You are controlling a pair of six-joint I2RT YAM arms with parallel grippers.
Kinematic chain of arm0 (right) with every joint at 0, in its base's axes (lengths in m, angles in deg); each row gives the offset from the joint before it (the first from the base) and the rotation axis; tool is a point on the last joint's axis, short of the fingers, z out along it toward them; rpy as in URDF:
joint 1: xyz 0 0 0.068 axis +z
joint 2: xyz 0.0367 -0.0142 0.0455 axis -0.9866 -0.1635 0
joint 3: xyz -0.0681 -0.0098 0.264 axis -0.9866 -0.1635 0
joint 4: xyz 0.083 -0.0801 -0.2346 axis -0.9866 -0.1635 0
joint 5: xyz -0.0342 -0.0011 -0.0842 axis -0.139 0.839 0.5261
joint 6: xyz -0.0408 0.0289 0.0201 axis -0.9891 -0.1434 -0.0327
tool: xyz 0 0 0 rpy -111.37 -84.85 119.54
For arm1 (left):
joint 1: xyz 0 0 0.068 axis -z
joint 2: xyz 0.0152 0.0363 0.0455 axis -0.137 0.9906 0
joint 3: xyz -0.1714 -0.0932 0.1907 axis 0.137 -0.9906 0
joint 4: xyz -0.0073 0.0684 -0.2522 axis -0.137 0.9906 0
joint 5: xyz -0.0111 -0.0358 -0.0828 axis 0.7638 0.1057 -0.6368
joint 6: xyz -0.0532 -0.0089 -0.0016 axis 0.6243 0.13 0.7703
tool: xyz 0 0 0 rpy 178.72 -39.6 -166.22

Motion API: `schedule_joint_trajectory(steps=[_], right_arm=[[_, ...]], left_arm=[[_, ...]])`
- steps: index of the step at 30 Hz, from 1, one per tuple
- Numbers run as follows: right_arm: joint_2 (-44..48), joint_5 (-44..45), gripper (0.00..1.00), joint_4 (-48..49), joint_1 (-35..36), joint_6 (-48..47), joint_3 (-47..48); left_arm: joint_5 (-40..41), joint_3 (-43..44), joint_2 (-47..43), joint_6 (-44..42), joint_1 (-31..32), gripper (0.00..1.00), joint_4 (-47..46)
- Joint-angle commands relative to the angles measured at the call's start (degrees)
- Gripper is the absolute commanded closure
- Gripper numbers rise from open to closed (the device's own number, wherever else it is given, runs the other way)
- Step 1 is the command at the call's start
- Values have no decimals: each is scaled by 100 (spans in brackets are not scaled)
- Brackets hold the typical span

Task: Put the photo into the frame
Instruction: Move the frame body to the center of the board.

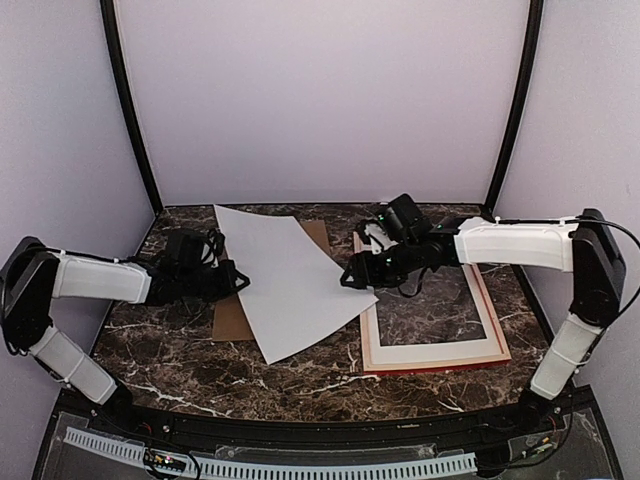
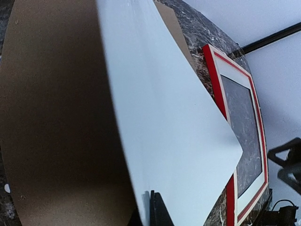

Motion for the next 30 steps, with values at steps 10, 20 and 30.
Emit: schedule_joint_trajectory(steps=[10, 20, 30], right_arm=[[809, 1670, 25, -480, -3130, -762, -1371], [708, 1759, 26, -166, -4244, -935, -1784], [462, 888, 43, 199, -4906, -1098, -2042]], left_arm=[[-165, 1139, -1234, -1387, -57, 100, 2091], [-352, 1178, -1337, -1391, -57, 100, 2197], [-442, 1096, -1202, -1315, -57, 100, 2067]])
